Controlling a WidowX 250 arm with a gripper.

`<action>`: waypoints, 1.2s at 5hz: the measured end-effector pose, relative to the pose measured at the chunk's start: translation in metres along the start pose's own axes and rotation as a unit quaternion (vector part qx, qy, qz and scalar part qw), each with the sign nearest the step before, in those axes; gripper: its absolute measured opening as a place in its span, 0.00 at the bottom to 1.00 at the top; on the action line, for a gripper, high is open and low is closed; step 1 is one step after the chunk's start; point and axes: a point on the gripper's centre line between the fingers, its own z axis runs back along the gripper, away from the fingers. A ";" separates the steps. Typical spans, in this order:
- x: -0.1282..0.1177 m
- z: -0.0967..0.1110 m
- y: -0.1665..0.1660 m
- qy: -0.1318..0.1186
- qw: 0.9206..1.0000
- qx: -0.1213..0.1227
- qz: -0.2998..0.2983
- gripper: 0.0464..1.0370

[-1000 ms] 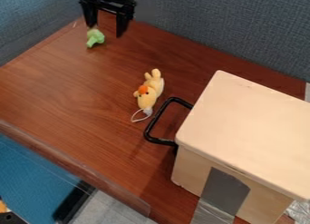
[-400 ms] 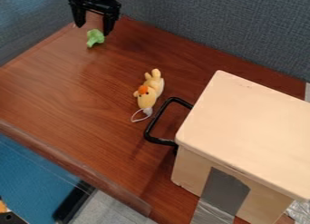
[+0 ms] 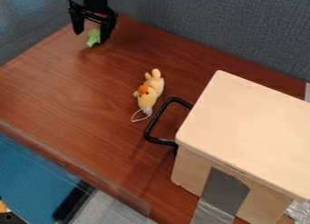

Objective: Move the broccoli below the duck

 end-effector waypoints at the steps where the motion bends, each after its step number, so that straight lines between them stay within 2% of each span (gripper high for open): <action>1: 0.003 -0.009 -0.001 0.005 1.000 0.001 0.001 0.96; 2: 0.010 -0.017 -0.002 0.008 1.000 0.003 0.002 0.96; 3: 0.014 -0.018 -0.003 0.006 1.000 0.004 0.004 0.91; 4: 0.014 -0.021 -0.005 0.002 1.000 0.003 0.010 0.69; 5: 0.002 -0.017 -0.011 0.007 1.000 -0.001 0.014 0.69; 6: -0.013 0.011 -0.030 -0.016 1.000 0.001 0.011 0.69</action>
